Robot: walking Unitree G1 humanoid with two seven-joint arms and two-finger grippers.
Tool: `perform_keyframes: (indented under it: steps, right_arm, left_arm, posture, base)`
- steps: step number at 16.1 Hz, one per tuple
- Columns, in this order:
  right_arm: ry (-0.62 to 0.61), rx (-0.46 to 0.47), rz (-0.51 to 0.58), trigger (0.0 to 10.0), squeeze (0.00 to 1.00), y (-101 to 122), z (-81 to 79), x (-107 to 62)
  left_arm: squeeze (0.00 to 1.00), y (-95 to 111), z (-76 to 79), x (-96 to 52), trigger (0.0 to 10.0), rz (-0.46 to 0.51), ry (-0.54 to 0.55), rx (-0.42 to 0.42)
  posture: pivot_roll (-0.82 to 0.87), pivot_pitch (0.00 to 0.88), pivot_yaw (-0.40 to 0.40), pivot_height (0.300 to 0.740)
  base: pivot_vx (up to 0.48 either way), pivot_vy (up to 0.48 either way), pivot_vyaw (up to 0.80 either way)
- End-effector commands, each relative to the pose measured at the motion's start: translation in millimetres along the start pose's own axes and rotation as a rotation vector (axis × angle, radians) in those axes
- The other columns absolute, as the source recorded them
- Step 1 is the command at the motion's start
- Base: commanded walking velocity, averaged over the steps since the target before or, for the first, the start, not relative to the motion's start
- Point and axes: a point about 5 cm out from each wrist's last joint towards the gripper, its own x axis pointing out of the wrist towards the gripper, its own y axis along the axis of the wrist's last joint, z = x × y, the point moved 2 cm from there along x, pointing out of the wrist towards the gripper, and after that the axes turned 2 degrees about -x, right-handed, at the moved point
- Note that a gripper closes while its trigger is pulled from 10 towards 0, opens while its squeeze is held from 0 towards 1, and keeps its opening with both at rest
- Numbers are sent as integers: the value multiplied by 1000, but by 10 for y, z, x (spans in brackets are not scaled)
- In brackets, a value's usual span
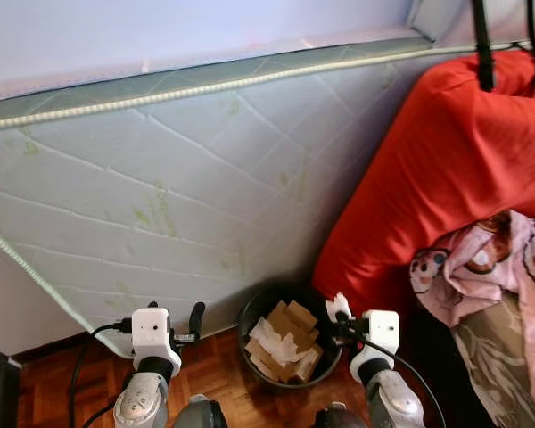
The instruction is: Clean up the room
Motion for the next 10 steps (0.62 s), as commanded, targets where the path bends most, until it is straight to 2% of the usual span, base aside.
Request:
perform_keyframes:
  steps: [1, 4, 8, 10]
  right_arm:
    - [-2, -15, -54, 10000, 0, -74, 5, -10]
    - [-7, 4, -34, 10000, 0, -17, -6, 27]
    - [18, 3, -79, 10000, 0, -23, -46, 72]
    - [23, -2, -81, 10000, 0, 49, -26, 125]
  left_arm:
    - [0, -24, -30, -34, 10000, -12, 3, 2]
    - [0, -17, -54, -36, 10000, -14, 5, 6]
    - [0, -2, -58, -28, 10000, -17, 5, 4]
    - [0, 2, -69, -38, 10000, -21, 6, 1]
  posture:
    - [-35, 119, -37, 649]
    - [-35, 128, -35, 634]
    - [-30, 140, -33, 634]
    - [-23, 144, -31, 634]
  base:
    - [0, 0, 0]
    - [0, 0, 0]
    - [0, 0, 0]
    - [0, 0, 0]
